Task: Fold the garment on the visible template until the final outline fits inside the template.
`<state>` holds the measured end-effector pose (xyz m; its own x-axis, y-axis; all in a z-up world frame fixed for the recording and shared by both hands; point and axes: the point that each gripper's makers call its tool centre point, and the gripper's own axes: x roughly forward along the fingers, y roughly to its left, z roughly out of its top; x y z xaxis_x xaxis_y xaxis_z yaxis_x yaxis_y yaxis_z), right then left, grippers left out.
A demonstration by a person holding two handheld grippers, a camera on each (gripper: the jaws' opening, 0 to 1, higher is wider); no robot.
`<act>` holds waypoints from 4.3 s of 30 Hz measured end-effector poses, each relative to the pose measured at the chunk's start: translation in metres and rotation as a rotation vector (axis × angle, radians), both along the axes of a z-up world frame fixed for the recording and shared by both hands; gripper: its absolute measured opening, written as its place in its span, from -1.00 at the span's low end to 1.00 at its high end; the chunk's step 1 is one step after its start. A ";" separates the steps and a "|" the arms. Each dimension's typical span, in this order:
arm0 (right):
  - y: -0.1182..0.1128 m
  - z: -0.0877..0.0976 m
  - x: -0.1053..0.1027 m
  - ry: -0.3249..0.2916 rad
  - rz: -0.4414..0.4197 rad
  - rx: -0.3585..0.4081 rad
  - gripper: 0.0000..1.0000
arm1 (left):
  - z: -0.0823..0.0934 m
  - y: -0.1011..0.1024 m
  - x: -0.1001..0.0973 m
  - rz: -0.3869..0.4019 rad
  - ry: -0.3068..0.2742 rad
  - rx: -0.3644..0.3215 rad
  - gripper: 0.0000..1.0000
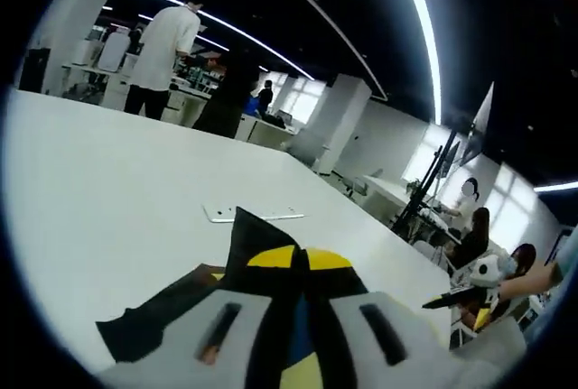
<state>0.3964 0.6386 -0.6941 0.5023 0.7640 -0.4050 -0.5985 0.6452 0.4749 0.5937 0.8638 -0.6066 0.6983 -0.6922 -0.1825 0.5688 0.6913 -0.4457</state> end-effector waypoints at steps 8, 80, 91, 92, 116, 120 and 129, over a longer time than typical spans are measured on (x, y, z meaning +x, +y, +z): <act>-0.004 -0.002 -0.001 0.010 -0.004 0.000 0.86 | -0.004 -0.069 0.010 -0.095 -0.001 -0.051 -1.00; 0.000 0.005 0.007 -0.019 0.015 -0.024 1.00 | -0.113 -0.104 -0.038 -0.291 0.024 0.333 0.94; 0.000 0.003 0.007 -0.043 0.050 -0.083 1.00 | -0.098 -0.044 -0.068 -0.260 0.012 0.379 0.87; 0.001 0.003 0.007 -0.044 0.048 -0.081 1.00 | -0.096 -0.035 -0.072 -0.253 0.010 0.386 0.88; 0.003 0.002 0.006 -0.109 0.154 -0.238 1.00 | -0.093 0.074 -0.153 -0.080 0.059 0.395 0.74; -0.001 0.000 0.005 -0.114 0.154 -0.262 1.00 | -0.099 0.088 -0.165 -0.061 0.083 0.392 0.71; -0.007 -0.005 -0.004 -0.102 0.160 -0.285 1.00 | -0.104 0.099 -0.188 -0.063 0.121 0.360 0.60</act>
<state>0.3920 0.6319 -0.6988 0.4341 0.6999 -0.5672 -0.7380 0.6373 0.2217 0.4061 0.9624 -0.7105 0.6148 -0.6096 -0.5004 0.5731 0.7812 -0.2475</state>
